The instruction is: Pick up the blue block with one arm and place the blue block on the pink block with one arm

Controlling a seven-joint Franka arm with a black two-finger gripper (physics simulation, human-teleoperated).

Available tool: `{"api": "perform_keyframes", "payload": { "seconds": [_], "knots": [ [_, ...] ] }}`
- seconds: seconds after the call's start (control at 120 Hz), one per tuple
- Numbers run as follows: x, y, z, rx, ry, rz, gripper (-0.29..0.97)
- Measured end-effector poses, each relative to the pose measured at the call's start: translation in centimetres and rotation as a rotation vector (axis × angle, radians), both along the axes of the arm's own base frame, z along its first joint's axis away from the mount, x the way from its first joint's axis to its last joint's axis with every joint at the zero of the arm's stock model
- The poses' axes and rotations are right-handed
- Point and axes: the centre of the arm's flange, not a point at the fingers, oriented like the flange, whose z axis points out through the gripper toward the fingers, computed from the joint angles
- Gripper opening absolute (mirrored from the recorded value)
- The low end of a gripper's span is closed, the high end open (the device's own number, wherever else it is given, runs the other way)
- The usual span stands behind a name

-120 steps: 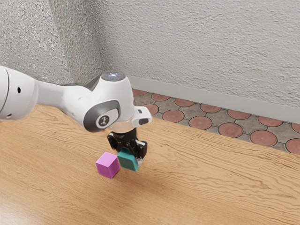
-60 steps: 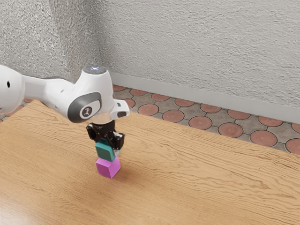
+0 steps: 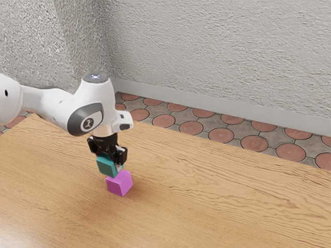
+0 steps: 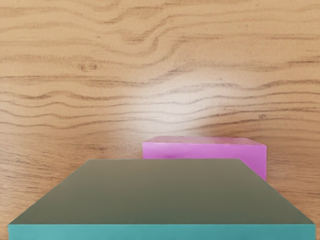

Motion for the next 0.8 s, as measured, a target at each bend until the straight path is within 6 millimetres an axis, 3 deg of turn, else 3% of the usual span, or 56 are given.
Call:
{"api": "perform_keyframes", "payload": {
  "seconds": [0.183, 0.8],
  "knots": [
    [0.1, -0.9, -0.2, -0.004, -0.007, -0.032, 0.4],
    [0.3, -0.9, -1.2, -0.016, -0.013, -0.053, 0.4]
  ]
}}
